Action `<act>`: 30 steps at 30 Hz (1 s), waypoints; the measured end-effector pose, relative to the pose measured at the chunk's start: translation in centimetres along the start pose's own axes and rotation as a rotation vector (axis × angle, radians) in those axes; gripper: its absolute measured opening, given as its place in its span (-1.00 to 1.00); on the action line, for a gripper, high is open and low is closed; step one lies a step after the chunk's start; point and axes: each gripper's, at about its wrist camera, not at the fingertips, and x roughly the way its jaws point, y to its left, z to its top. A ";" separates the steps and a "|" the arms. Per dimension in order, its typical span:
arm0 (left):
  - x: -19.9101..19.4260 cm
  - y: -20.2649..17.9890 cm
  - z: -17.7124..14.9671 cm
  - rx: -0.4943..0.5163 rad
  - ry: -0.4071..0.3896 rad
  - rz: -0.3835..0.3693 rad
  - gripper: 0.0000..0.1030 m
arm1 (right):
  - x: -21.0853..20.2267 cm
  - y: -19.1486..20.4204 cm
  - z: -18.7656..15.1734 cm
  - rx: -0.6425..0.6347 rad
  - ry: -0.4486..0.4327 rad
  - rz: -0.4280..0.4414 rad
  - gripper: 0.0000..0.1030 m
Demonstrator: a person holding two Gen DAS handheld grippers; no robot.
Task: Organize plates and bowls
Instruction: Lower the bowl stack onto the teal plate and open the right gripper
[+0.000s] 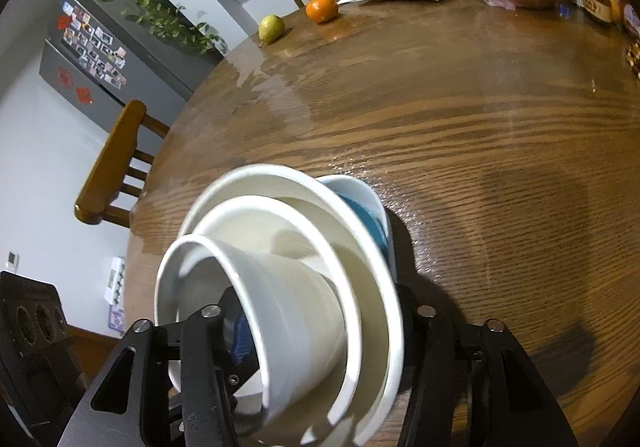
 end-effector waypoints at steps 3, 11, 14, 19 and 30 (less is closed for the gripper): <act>-1.0 -0.5 0.1 0.048 -0.061 0.047 0.23 | -0.6 0.2 0.2 -0.028 -0.027 -0.003 0.17; -3.1 -0.5 -0.1 0.097 -0.146 0.074 0.65 | -3.4 0.7 0.1 -0.087 -0.139 -0.075 0.36; -4.1 -0.6 -0.4 0.116 -0.180 0.083 0.67 | -4.1 0.6 -0.3 -0.100 -0.158 -0.083 0.37; -6.0 -0.6 -1.4 0.154 -0.261 0.132 0.97 | -5.4 0.9 -0.8 -0.125 -0.209 -0.081 0.47; -6.8 0.0 -4.0 0.198 -0.292 0.202 0.98 | -9.0 0.5 -4.3 -0.228 -0.353 -0.065 0.62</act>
